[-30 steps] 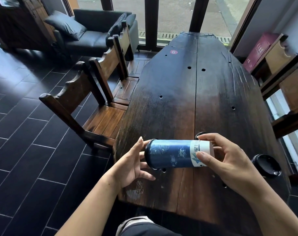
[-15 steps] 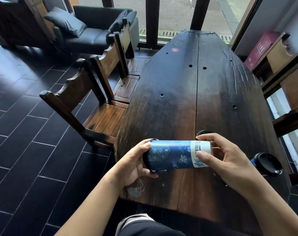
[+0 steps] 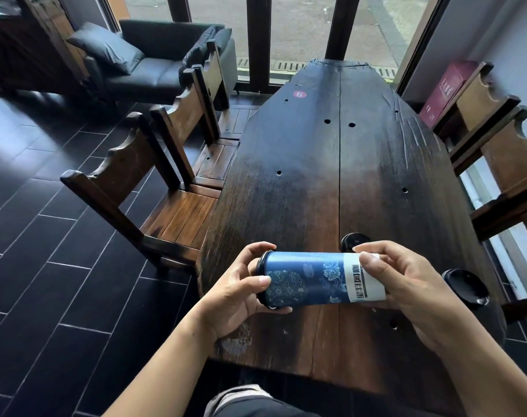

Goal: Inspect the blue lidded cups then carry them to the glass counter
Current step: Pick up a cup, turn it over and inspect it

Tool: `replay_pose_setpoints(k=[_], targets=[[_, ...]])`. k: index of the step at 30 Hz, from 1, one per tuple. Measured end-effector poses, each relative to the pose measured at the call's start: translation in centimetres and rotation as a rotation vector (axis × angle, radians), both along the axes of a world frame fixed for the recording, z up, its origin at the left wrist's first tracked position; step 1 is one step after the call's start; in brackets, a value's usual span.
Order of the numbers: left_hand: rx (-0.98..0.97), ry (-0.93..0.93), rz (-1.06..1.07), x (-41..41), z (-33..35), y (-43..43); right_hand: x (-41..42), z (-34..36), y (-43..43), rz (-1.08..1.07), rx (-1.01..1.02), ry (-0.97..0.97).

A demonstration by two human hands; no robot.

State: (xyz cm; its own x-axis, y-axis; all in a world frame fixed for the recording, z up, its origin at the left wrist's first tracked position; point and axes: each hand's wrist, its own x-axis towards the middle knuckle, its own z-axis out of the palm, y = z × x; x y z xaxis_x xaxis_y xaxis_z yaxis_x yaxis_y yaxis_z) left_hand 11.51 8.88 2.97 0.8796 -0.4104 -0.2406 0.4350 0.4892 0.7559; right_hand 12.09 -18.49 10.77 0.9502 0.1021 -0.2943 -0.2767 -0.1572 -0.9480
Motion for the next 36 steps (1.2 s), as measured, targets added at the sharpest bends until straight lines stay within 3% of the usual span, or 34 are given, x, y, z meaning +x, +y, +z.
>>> replay_pose_setpoints(k=[9, 14, 19, 27, 36], targets=[[0.009, 0.024, -0.026, 0.0, 0.3, 0.2, -0.2, -0.4, -0.5, -0.012, -0.101, -0.148], [0.156, 0.156, -0.040, -0.2, 1.1, 0.0, -0.8, 0.3, -0.4, 0.084, -0.069, -0.181], [0.250, 0.173, -0.118, -0.1, 1.1, 0.0, -0.9, 0.6, -0.2, 0.138, -0.091, -0.206], [0.134, 0.158, 0.039, 0.2, 0.8, -0.2, -0.8, -0.1, -0.4, 0.049, -0.035, -0.167], [0.013, 0.051, 0.080, 0.1, 0.2, -0.5, -0.5, -0.4, -0.9, -0.040, 0.002, -0.046]])
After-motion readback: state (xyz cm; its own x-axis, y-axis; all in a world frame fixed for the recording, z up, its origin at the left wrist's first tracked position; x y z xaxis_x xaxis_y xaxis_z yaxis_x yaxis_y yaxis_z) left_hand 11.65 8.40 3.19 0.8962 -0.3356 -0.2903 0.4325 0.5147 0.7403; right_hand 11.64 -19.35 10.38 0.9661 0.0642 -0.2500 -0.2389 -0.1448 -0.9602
